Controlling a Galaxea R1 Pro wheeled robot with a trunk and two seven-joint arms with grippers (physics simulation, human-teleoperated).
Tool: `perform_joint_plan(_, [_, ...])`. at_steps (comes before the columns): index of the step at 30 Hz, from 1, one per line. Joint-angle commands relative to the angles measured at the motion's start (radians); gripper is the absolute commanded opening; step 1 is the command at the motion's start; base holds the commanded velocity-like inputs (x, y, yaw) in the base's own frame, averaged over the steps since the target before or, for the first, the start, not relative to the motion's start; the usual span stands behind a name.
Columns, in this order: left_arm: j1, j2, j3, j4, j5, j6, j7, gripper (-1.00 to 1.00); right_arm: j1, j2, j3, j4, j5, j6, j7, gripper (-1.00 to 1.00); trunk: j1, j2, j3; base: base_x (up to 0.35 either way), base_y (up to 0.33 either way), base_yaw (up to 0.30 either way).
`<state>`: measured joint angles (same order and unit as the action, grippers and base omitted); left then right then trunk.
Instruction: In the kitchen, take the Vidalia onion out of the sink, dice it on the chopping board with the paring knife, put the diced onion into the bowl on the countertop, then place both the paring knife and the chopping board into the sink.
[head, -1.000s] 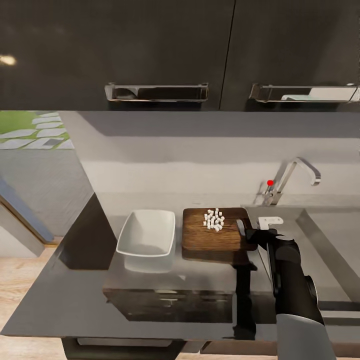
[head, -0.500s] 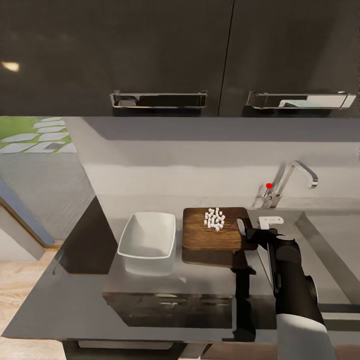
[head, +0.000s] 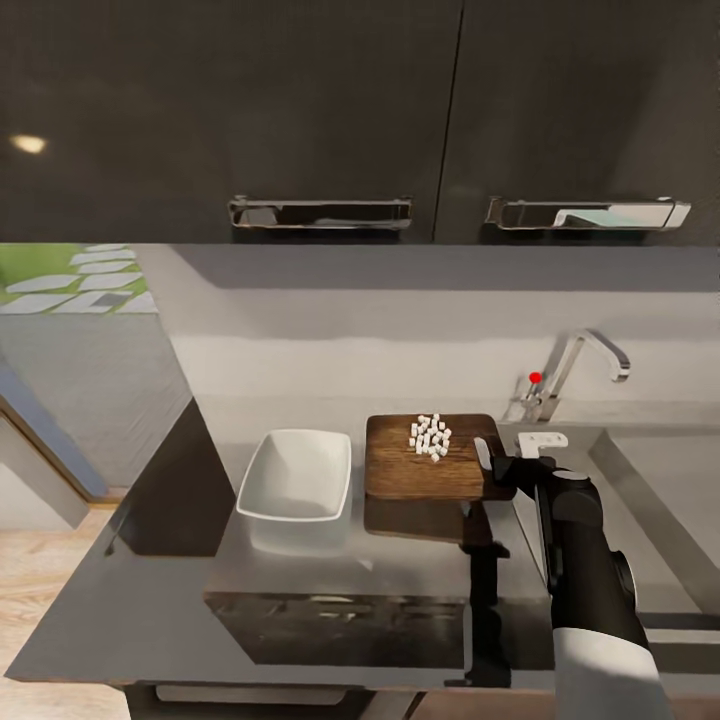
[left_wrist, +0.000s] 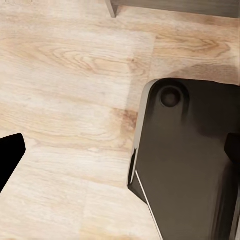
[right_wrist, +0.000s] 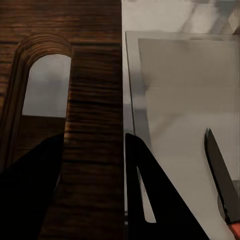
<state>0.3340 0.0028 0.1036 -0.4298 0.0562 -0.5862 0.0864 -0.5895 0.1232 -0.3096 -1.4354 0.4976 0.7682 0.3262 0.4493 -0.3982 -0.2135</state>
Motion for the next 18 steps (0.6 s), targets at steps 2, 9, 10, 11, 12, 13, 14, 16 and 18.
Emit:
perform_joint_plan(2, [0.0, 0.0, -0.002, -0.001, 0.005, -0.001, 0.001, 1.0, -0.001, 0.001, -0.002, -0.002, 0.01, 0.019, 0.01, -1.0, 0.001, -0.002, 0.001, 0.0, 0.0, 0.0])
perform_joint_plan(9, [0.0, 0.0, -0.002, -0.003, 0.005, -0.001, 0.001, 1.0, -0.001, 0.001, -0.002, -0.003, 0.01, 0.032, 0.01, -1.0, 0.001, -0.002, 0.013, 0.0, 0.0, 0.0])
perform_joint_plan(10, [0.0, 0.0, -0.002, -0.003, 0.005, -0.001, 0.001, 1.0, -0.001, 0.001, -0.002, -0.003, 0.01, 0.032, 0.01, -1.0, 0.001, -0.002, 0.014, 0.0, 0.0, 0.0])
perform_joint_plan(11, [0.0, 0.0, -0.002, -0.003, 0.005, -0.001, 0.001, 1.0, -0.001, 0.001, -0.002, -0.003, 0.01, 0.032, 0.01, -1.0, 0.001, -0.002, 0.016, 0.0, 0.0, 0.0])
perform_joint_plan(12, [0.0, 0.0, -0.002, -0.003, 0.005, -0.001, 0.001, 1.0, -0.001, 0.001, -0.002, -0.003, 0.01, 0.032, 0.01, -1.0, 0.001, -0.002, 0.018, 0.0, 0.0, 0.0])
perform_joint_plan(13, [0.0, 0.0, -0.002, -0.003, 0.005, -0.001, 0.001, 1.0, -0.001, 0.001, -0.002, -0.003, 0.01, 0.032, 0.01, -1.0, 0.001, -0.002, 0.019, 0.0, 0.015, 0.0])
perform_joint_plan(14, [0.0, 0.0, -0.002, -0.003, 0.005, -0.001, 0.001, 1.0, -0.001, 0.001, -0.002, -0.003, 0.01, 0.032, 0.01, -1.0, 0.001, -0.002, 0.021, 0.0, 0.061, 0.0])
perform_joint_plan(16, [0.0, 0.0, -0.002, -0.003, 0.005, -0.001, 0.001, 1.0, -0.001, 0.001, -0.002, -0.003, 0.01, 0.032, 0.01, -1.0, 0.001, -0.002, 0.024, 0.0, 0.129, 0.0])
perform_joint_plan(18, [0.0, 0.0, -0.002, -0.003, 0.005, -0.002, 0.001, 1.0, -0.001, 0.001, -0.002, -0.003, 0.01, 0.031, 0.01, -1.0, 0.001, -0.002, 0.027, 0.0, 0.201, 0.0])
